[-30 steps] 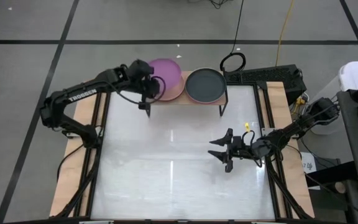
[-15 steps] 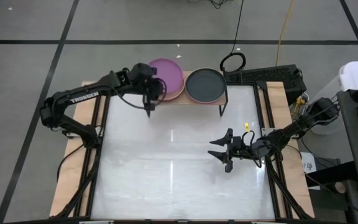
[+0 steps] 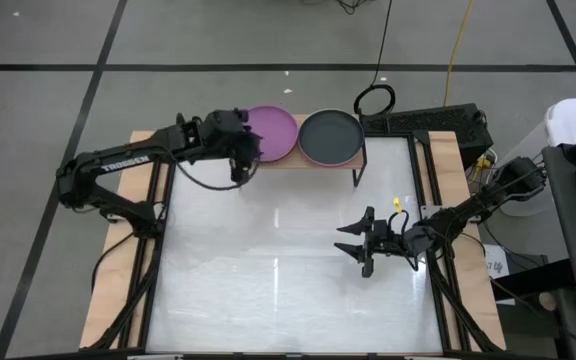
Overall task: Place and stack plates onto a shelf
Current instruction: Return to Home Position
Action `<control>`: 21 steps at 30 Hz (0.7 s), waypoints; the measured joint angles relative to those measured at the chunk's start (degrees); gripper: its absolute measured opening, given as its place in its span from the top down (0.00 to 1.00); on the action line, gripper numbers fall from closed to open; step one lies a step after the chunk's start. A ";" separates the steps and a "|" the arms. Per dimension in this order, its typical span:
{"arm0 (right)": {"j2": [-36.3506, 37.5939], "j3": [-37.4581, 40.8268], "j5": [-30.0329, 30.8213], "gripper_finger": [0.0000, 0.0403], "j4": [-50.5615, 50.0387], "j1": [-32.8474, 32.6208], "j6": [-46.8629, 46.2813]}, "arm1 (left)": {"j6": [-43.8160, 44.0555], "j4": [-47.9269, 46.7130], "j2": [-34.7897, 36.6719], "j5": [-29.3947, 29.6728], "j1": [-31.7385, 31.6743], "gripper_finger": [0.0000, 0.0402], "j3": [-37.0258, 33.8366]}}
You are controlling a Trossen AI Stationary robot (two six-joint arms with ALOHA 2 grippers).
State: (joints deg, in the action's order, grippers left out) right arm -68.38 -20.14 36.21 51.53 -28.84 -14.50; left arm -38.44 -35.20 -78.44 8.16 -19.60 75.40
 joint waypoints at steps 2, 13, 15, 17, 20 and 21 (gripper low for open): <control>0.00 0.00 0.00 0.51 0.00 0.00 -0.02 | 1.19 0.57 2.15 -0.21 0.17 0.54 0.01; 0.00 0.02 -0.15 0.51 -1.98 0.00 0.61 | 13.52 4.36 20.91 -0.10 -1.66 0.54 0.10; 0.00 0.02 -0.08 0.51 -1.77 0.00 0.67 | 17.22 3.11 24.65 -2.51 -1.73 0.54 0.10; 0.08 0.02 -0.07 0.51 -0.95 0.17 1.50 | 19.95 1.47 28.02 -6.46 -1.66 0.54 0.10; 1.01 0.02 -0.22 0.51 0.03 0.99 3.50 | 23.30 -1.22 32.12 -11.56 -1.52 0.54 0.10; 1.74 0.02 -0.23 0.51 -0.04 1.43 4.24 | 24.16 -2.64 33.14 -12.43 -1.36 0.54 0.10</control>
State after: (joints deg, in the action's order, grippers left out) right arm -66.64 -20.12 35.98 51.49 -27.41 -10.26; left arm -14.27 -37.84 -45.29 -4.27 -20.96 75.51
